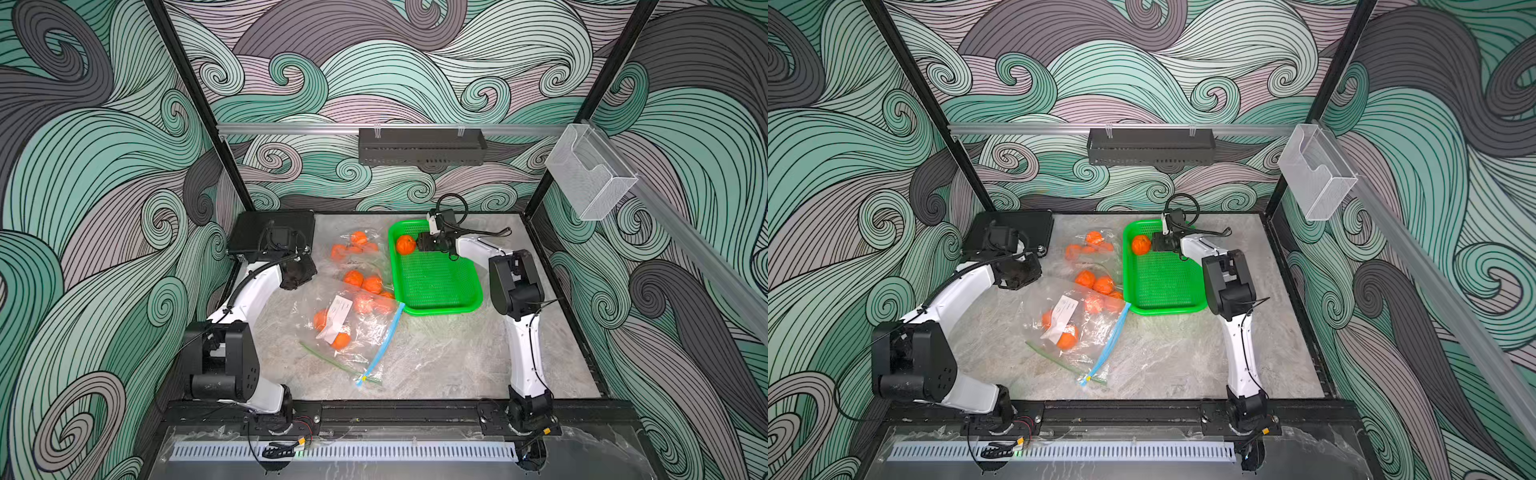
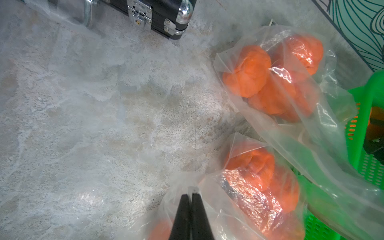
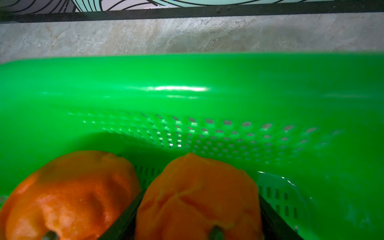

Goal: Open the zip-top bag and take out the orange
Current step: Place the orange in the basket.

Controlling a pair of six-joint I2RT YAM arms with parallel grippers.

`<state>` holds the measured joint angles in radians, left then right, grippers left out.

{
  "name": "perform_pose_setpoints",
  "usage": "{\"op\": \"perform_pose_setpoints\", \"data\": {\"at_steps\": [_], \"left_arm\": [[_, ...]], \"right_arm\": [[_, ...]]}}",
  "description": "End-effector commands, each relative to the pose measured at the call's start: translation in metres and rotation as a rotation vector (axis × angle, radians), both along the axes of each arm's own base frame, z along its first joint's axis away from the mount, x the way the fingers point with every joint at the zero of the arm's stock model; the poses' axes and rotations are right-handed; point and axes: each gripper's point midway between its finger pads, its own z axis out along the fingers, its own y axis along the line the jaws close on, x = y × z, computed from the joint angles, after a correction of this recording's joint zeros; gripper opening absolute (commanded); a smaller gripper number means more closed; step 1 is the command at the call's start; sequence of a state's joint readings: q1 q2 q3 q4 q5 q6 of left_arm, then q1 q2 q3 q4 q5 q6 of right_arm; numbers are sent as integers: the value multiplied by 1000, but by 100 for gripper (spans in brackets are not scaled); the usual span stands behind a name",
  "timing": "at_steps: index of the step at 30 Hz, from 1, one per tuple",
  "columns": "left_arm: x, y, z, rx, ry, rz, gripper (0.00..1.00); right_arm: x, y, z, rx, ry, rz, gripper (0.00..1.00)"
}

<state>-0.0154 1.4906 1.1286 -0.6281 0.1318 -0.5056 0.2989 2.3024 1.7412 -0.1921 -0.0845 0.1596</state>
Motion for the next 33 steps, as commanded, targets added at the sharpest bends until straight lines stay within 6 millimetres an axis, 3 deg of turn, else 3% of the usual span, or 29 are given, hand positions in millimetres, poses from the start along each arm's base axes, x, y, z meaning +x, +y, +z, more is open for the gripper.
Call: {"op": "perform_pose_setpoints", "data": {"at_steps": [1, 4, 8, 13, 16, 20, 24, 26, 28, 30, 33], "left_arm": [[-1, 1, 5, -13, -10, 6, 0], [0, -1, 5, -21, -12, 1, 0], [0, -1, 3, -31, -5, 0, 0], [0, -1, 3, -34, -8, 1, 0], [0, 0, 4, -35, -9, 3, 0], [0, 1, 4, -34, -11, 5, 0], [0, 2, 3, -35, -8, 9, 0], [0, 2, 4, -34, -9, 9, 0], [0, 3, 3, -30, -12, 11, 0], [0, 4, 3, -29, -11, 12, 0], [1, 3, 2, -34, -6, 12, 0]], "right_arm": [[3, -3, 7, -10, -6, -7, 75], [1, -4, 19, -2, -22, -19, 77], [-4, -6, 55, 3, -78, -16, 80], [-33, -16, 106, -9, -146, -8, 79], [-81, -15, 124, 24, -149, 36, 73], [-172, 12, 133, 56, -208, 187, 63], [-263, 57, 117, 130, -248, 407, 50], [-296, 72, 112, 146, -266, 485, 42], [-322, 81, 103, 146, -280, 558, 38], [-337, 85, 88, 141, -295, 597, 29], [-355, 95, 70, 121, -274, 692, 27]]}}
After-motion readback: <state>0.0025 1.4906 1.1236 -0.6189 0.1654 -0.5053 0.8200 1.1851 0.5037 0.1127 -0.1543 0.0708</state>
